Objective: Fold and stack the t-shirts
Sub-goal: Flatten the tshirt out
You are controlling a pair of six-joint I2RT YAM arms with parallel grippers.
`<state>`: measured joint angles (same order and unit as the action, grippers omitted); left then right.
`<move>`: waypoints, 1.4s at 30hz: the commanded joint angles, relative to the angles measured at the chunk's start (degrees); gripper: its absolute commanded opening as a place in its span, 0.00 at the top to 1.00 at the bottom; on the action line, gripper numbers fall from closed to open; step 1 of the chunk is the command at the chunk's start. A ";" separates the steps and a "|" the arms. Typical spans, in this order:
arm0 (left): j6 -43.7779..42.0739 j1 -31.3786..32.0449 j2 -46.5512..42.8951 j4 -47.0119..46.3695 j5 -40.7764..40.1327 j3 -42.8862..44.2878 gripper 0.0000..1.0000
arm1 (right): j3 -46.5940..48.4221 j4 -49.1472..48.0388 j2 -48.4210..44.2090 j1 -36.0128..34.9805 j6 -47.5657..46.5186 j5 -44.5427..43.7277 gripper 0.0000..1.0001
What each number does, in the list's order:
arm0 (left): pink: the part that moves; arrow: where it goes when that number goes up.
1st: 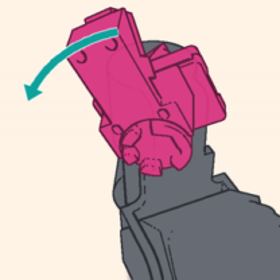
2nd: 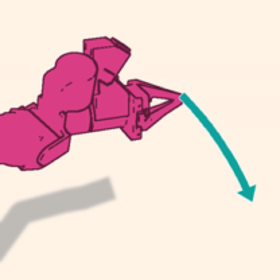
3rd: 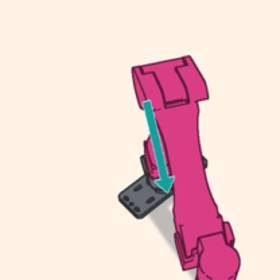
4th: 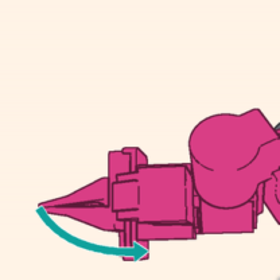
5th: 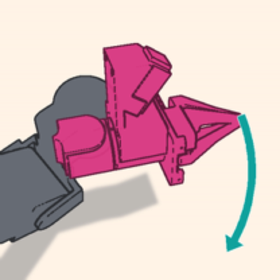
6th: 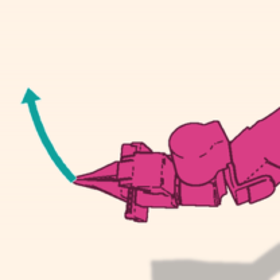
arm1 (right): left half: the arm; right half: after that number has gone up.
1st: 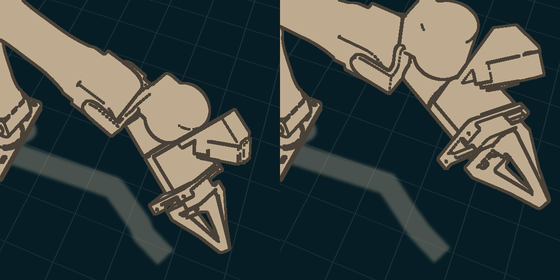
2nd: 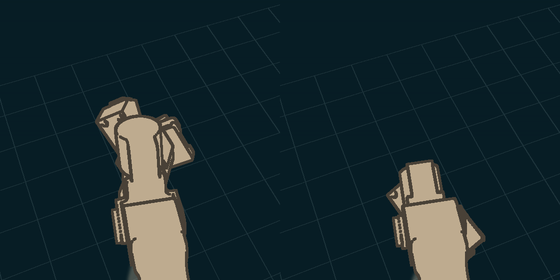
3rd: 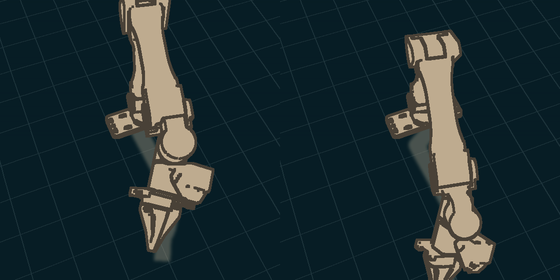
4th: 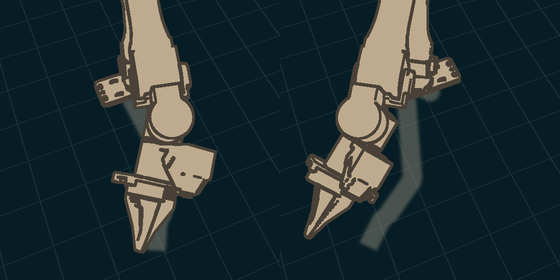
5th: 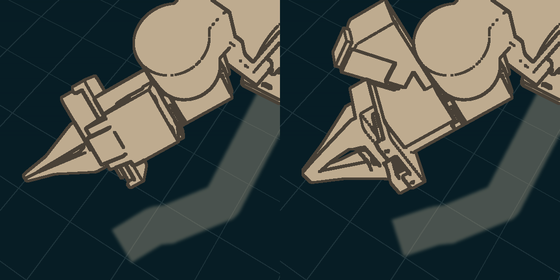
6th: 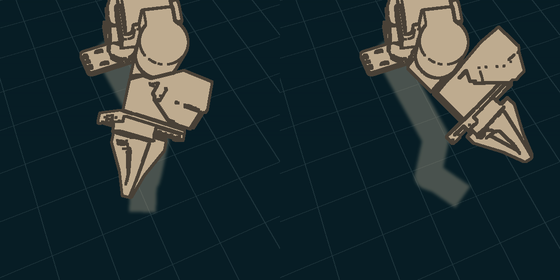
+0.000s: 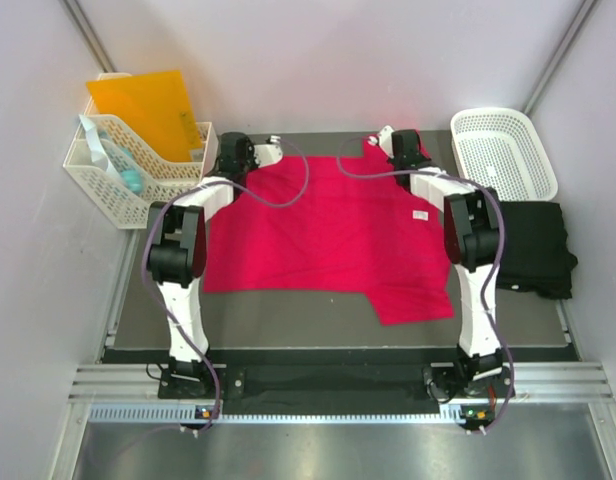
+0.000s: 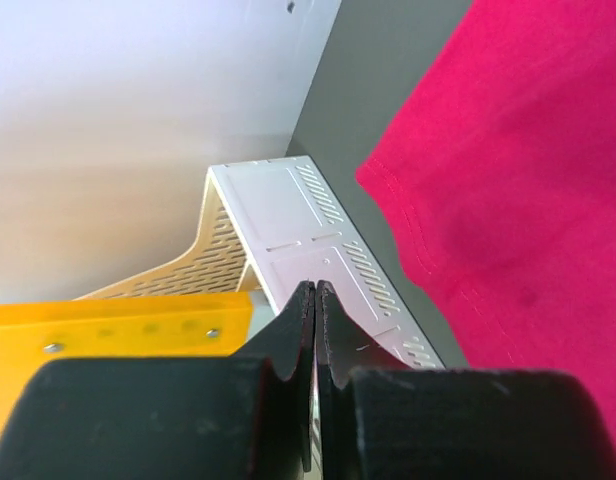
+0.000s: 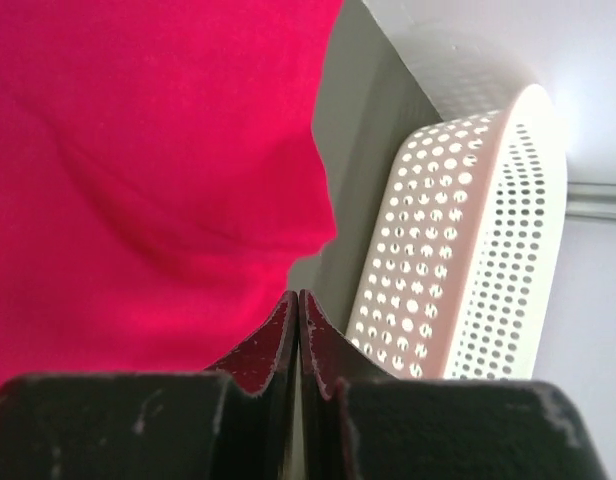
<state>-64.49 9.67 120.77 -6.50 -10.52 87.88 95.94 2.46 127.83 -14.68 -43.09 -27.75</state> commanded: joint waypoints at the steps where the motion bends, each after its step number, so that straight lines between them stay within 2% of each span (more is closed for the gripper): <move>1: 0.24 0.88 -6.85 -0.88 2.97 -4.20 1.00 | 7.06 -0.79 5.58 0.53 -1.90 -1.70 1.00; 10: -0.63 0.88 -13.45 5.71 6.65 -9.21 1.00 | 7.86 -2.02 10.50 1.93 -4.11 -2.66 1.00; 20: -0.81 1.66 -13.81 7.80 6.13 -8.77 1.00 | 8.12 -8.95 15.69 3.69 -11.65 -7.76 1.00; 24: -0.90 2.19 -15.12 8.17 5.87 -9.83 1.00 | 10.49 -8.53 17.28 4.83 -13.33 -8.37 1.00; 33: -0.81 2.90 -17.32 7.03 3.85 -13.43 1.00 | 12.16 -8.79 10.78 3.96 -10.00 -8.99 1.00; 38: -0.55 3.16 -17.94 7.29 3.67 -14.05 1.00 | 12.70 0.33 6.56 2.82 -3.67 -3.74 0.99; 40: -0.55 3.25 -18.11 8.08 4.02 -14.13 1.00 | 11.56 3.93 3.75 2.46 -0.70 -0.40 0.91; 41: -0.64 3.34 -18.38 8.35 4.11 -14.14 1.00 | 10.07 5.09 2.52 2.37 0.28 4.06 0.86; 42: -0.55 3.34 -18.46 8.52 4.20 -14.31 1.00 | 9.10 6.23 -0.27 2.29 2.03 5.76 0.79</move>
<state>-65.23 12.58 106.30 1.74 -6.68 74.35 105.10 2.70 138.98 -11.55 -48.53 -31.57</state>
